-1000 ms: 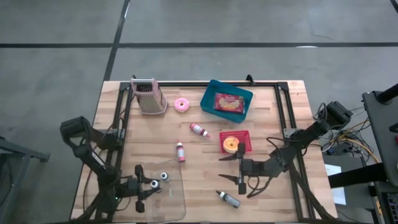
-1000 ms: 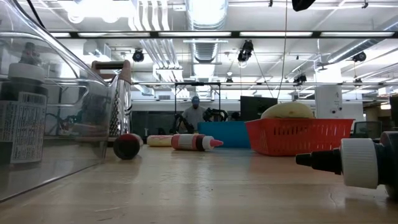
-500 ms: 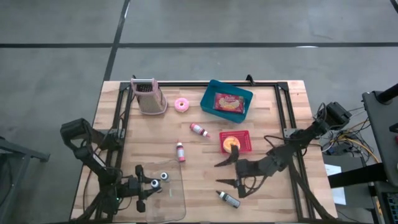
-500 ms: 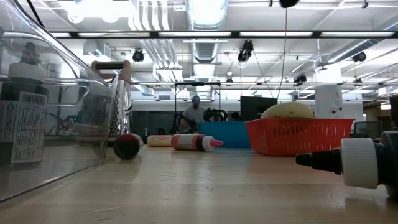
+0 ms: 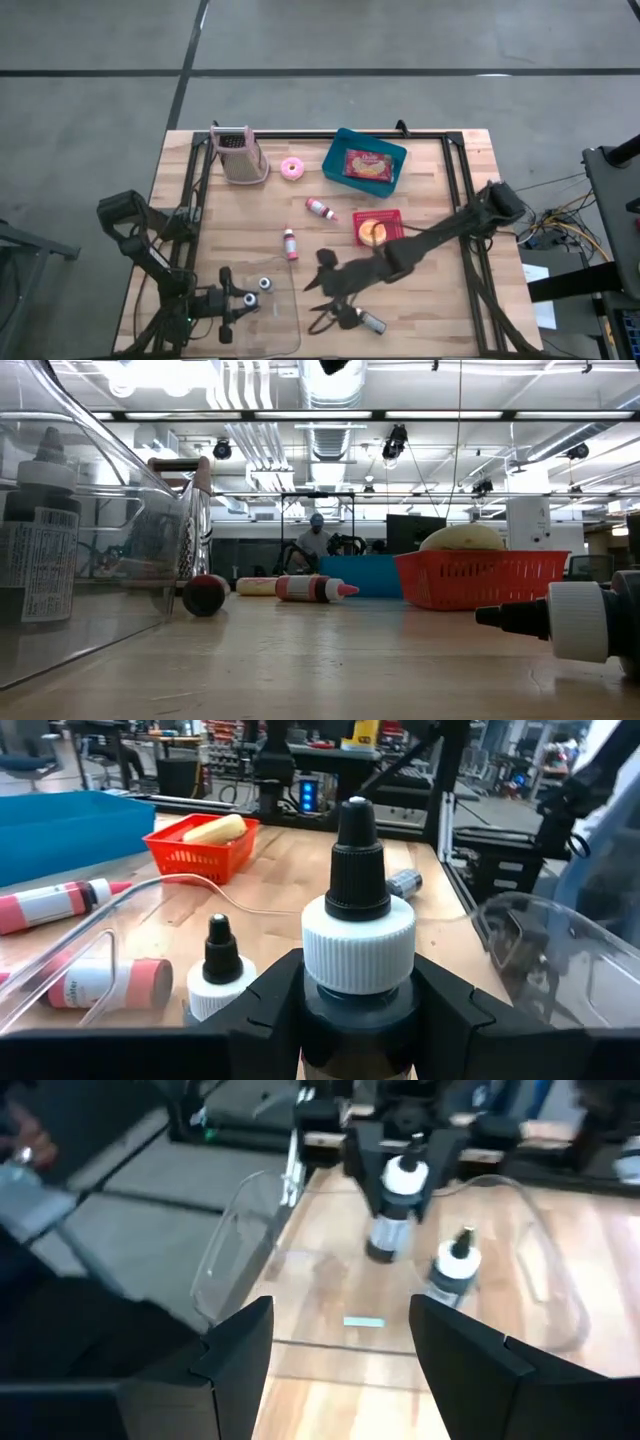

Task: Pick & Place Food Item
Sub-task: Put the top black food coloring bottle into the transparent bin

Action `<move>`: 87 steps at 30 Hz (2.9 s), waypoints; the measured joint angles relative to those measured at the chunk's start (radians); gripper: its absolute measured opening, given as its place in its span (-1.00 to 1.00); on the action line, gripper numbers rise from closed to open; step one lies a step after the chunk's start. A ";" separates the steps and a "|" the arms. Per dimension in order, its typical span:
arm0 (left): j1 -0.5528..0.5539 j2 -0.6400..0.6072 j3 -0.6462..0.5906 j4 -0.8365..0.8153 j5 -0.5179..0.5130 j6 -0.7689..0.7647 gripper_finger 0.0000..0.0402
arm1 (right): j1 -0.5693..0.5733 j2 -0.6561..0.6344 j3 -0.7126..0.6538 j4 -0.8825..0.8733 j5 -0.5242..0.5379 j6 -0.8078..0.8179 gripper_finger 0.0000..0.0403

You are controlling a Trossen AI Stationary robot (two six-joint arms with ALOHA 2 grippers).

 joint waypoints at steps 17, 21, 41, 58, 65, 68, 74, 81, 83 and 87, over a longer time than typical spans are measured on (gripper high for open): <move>0.008 -0.002 0.000 0.000 0.021 0.132 -0.34 | -0.096 0.382 0.715 -0.566 -0.212 -0.185 0.13; 0.013 -0.002 0.000 -0.009 0.040 0.132 -0.34 | -0.111 0.494 0.899 -0.670 -0.226 -0.235 0.13; 0.074 -0.019 0.028 -0.022 0.101 0.200 -0.34 | -0.150 0.532 0.981 -0.654 -0.263 -0.267 0.13; 0.176 -0.019 0.071 -0.022 0.176 0.288 -0.34 | -0.135 0.538 0.951 -0.634 -0.263 -0.250 0.13; 0.205 -0.019 0.076 -0.022 0.206 0.311 -0.34 | -0.135 0.539 0.899 -0.636 -0.262 -0.228 0.13; 0.210 -0.019 0.075 -0.022 0.218 0.311 -0.34 | -0.135 0.539 0.895 -0.634 -0.262 -0.226 0.13; 0.213 -0.019 0.074 -0.022 0.224 0.311 -0.34 | -0.135 0.539 0.896 -0.627 -0.228 -0.222 0.01; 0.221 -0.019 0.074 -0.022 0.227 0.308 -0.34 | -0.134 0.539 0.895 -0.628 -0.209 -0.214 -0.30; 0.224 -0.019 0.074 -0.020 0.228 0.308 -0.34 | -0.132 0.539 0.895 -0.628 -0.205 -0.215 -0.39; 0.226 -0.019 0.074 -0.016 0.231 0.308 -0.34 | -0.131 0.539 0.895 -0.634 -0.206 -0.215 -0.50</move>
